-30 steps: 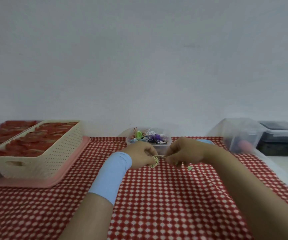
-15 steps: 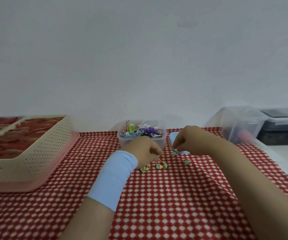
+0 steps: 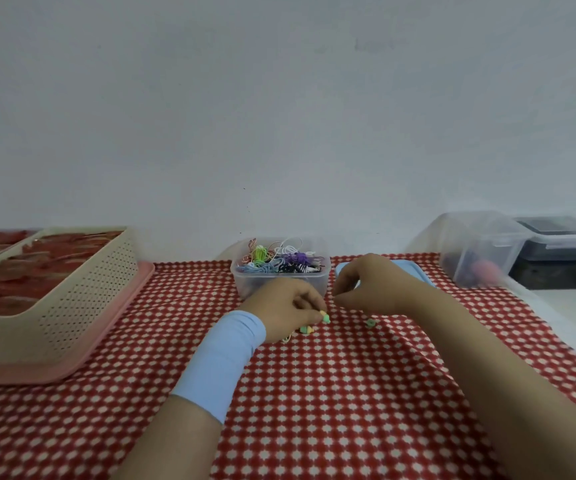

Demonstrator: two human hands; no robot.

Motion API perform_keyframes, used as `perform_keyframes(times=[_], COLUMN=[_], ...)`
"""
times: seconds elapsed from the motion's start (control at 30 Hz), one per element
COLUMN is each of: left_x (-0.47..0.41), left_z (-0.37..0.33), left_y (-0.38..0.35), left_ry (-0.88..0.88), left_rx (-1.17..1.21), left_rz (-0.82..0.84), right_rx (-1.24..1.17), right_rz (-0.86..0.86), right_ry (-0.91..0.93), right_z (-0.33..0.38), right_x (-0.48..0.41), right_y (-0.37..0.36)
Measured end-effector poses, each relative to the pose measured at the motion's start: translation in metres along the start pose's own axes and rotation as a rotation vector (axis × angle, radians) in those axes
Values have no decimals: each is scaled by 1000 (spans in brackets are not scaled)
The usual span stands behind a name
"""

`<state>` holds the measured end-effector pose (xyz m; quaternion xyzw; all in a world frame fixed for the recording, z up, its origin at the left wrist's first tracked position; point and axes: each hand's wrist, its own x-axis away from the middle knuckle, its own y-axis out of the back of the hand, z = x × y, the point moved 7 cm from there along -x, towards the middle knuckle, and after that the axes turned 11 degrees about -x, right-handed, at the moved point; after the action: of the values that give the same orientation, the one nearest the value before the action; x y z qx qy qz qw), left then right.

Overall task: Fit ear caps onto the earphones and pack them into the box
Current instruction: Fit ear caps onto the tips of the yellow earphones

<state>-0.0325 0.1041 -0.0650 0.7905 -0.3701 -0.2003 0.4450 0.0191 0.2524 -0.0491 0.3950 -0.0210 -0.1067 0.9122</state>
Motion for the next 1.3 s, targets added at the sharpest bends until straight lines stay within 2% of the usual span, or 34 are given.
perform_keyframes(times=[0.17, 0.4, 0.73, 1.03, 1.3], left_x=[3, 5, 5, 5, 3], left_z=[12, 29, 35, 28, 24], left_y=[14, 24, 22, 17, 15], left_ry=[7, 74, 96, 52, 31], left_rx=[321, 602, 698, 806, 860], left_rz=[-67, -98, -154, -94, -82], right_rx=[-449, -752, -863, -1097, -1129], right_rz=[102, 85, 23, 147, 266], right_ry=[-34, -76, -101, -158, -169], right_z=[9, 15, 15, 17, 16], right_x=[5, 5, 2, 2, 4], right_y=[-9, -15, -16, -29, -33])
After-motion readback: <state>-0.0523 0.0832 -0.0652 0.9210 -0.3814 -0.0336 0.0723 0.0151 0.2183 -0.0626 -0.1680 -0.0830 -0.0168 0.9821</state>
